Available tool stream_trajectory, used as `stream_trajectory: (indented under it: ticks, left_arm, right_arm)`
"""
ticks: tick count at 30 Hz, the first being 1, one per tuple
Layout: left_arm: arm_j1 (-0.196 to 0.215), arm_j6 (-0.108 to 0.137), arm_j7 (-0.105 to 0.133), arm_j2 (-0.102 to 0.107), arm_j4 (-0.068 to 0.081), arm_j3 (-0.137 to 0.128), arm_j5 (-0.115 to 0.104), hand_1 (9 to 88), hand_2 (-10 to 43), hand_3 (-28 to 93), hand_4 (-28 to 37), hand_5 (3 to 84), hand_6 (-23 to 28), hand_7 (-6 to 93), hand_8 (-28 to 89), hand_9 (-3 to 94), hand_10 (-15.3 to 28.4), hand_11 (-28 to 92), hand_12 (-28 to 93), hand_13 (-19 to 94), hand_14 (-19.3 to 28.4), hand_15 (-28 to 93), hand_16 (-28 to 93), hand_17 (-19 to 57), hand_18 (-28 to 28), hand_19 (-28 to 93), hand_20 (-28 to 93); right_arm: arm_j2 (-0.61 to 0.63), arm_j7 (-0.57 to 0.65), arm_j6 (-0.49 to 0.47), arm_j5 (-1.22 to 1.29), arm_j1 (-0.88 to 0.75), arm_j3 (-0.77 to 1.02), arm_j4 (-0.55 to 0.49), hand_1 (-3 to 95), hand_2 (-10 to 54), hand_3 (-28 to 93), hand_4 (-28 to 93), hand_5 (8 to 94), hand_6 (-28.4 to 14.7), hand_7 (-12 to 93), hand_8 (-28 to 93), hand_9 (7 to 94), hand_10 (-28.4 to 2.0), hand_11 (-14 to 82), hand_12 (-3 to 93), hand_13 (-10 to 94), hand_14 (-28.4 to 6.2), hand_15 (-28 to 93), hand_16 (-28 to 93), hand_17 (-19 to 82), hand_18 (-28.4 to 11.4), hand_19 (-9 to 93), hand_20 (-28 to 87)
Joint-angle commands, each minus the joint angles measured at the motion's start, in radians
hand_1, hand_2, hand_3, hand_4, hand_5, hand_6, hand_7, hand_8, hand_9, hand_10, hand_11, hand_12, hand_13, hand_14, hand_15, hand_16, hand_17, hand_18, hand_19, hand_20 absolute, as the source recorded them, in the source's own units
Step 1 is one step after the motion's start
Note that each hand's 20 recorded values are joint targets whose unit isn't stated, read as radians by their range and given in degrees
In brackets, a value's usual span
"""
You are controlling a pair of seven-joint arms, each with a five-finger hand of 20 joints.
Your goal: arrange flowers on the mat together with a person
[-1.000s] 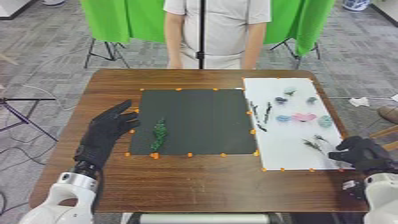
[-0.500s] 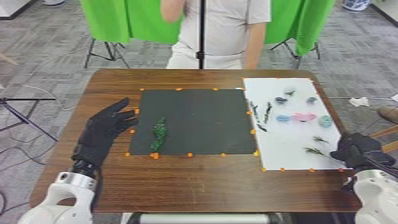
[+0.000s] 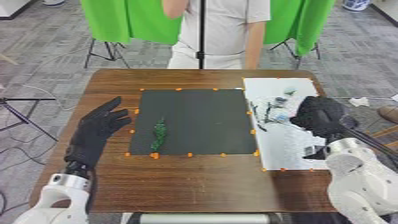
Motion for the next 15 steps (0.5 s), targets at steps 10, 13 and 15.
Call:
stream_trajectory:
  ticks: [10,13,15]
  left_arm:
    - [0.019,0.023,0.002,-0.001,-0.008,-0.009,-0.008,25.7,4.4,80,-23.2,38.1,7.8,11.8,-8,36.8,19.6,25,10,27,27.3,49,-7,-9.4,26.9,49,15]
    - [0.018,0.022,-0.003,-0.001,-0.009,-0.008,-0.008,25.7,4.3,80,-23.2,38.1,7.8,11.7,-8,36.8,19.7,25,10,27,27.3,49,-7,-9.4,26.9,50,15]
    - [0.011,0.015,-0.009,-0.001,-0.006,-0.003,-0.004,25.7,4.3,80,-23.2,38.1,7.8,11.7,-8,36.9,19.6,25,10,27,27.3,49,-7,-9.4,26.9,50,15]
  right_arm:
    - [-0.39,0.061,-0.162,-0.055,0.662,-0.704,0.277,54.3,-9.5,65,-28,88.2,1.2,20,8,91.3,-8.8,38.3,23.8,82,-7.0,63,23,44,-19.7,93,26]
    - [-0.437,0.081,-0.183,-0.06,0.685,-0.745,0.328,54.1,-9.5,65,-28,88.1,1.2,20,8,91.0,-8.9,38.6,23.8,82,-7.1,64,23,44,-19.9,93,26]
    - [-0.459,0.095,-0.21,-0.071,0.693,-0.766,0.35,54.1,-9.5,65,-28,88.0,1.1,20,8,90.7,-8.8,39.0,23.9,82,-7.2,64,23,44,-19.9,93,26]
